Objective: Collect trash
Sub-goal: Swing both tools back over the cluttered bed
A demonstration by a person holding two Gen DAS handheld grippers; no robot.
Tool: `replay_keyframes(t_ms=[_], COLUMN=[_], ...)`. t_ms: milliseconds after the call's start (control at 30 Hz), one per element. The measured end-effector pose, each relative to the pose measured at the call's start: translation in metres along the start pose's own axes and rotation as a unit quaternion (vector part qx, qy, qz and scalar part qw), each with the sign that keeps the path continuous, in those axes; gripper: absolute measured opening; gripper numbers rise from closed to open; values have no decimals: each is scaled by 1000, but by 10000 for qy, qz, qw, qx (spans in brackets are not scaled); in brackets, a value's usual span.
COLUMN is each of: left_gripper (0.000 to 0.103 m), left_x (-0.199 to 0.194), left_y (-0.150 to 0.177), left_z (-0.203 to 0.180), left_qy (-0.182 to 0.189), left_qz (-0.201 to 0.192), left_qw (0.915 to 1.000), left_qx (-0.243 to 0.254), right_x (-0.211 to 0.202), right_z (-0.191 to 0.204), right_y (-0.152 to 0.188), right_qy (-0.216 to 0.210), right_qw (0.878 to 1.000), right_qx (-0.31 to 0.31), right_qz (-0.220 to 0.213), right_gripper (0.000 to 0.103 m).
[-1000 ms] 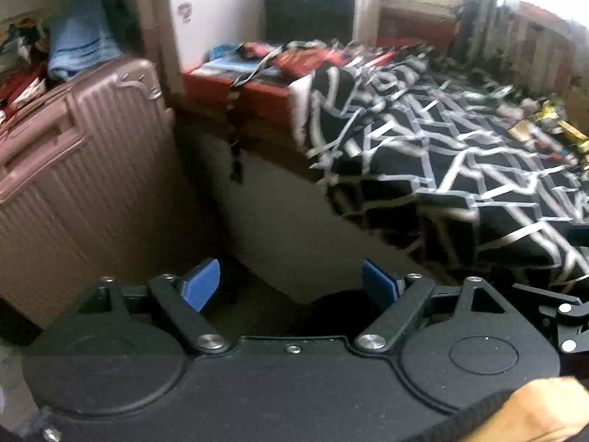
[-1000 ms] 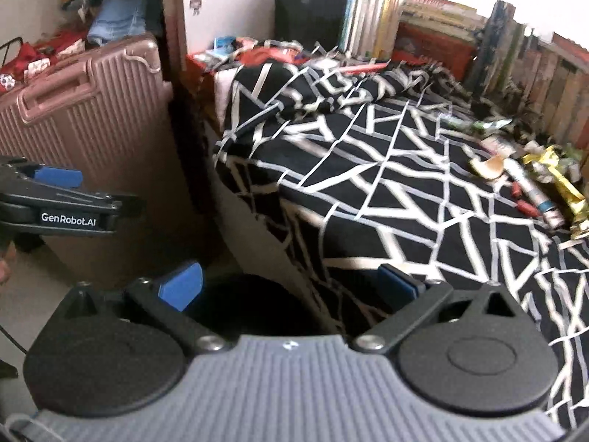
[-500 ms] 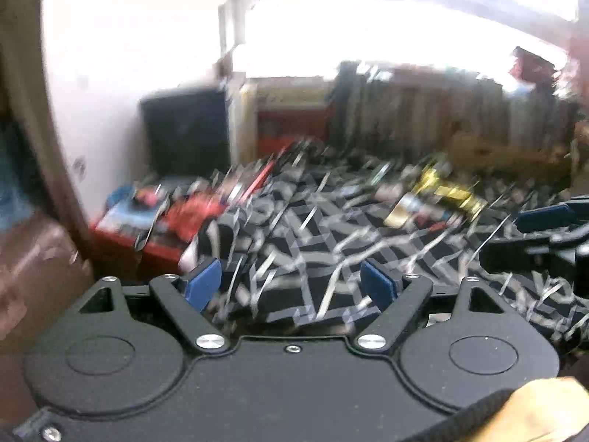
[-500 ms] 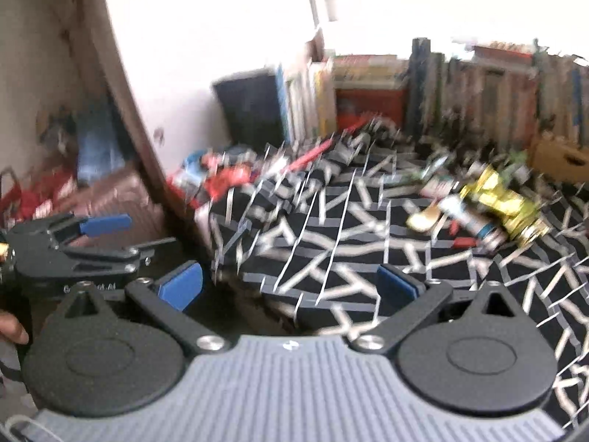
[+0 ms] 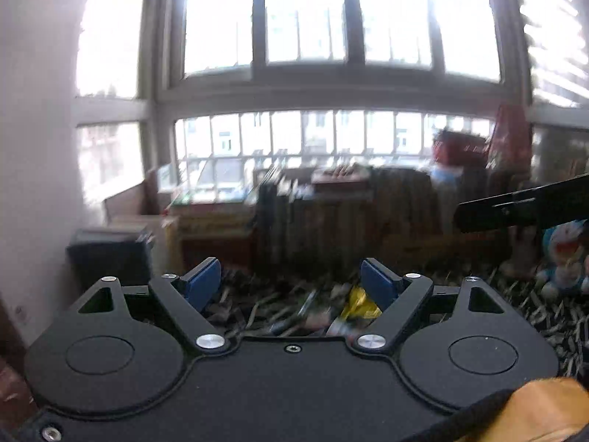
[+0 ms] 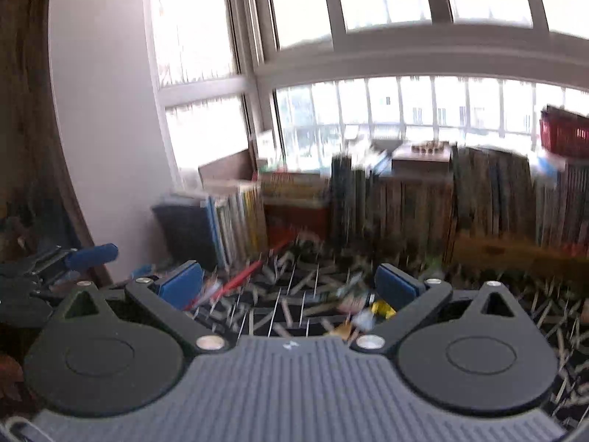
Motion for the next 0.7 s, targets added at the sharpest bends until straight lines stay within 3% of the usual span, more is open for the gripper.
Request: replay_keyframes(t_ms=[133,367,533,700], left_gripper=[83,88,88,85], left_x=[31,115,202,275], left_y=[-31,-70,-26,48], left_z=[-12,-26,-28,-33], left_qy=[122,-145,-236,-163], left_qz=[-225,-484,418,1470], left_qw=[9997,9987,9988,9889], left_qx=[-63,88,-19,-154], right_x=[8,64,133,202], right_z=[-16,-53,-97,-147], right_y=[-29,-66,-33,33], right_qy=[47,100,287,585], right_qw=[9994,9965,9961,9882], right_qx=[-187,-710,-777,-738], right_qz=[-276,-432,310,1205], right_gripper=[103,103,103,103])
Point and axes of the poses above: each gripper's, at about its wrist camera, not at the fingertips, and x roughly the way its jaws point, z to its left, y to its underside, the point moved 3 cm from there along x, roughly the way its jaws point, and after that the axes turned 2 degrees about x, right-handed, at the moved point
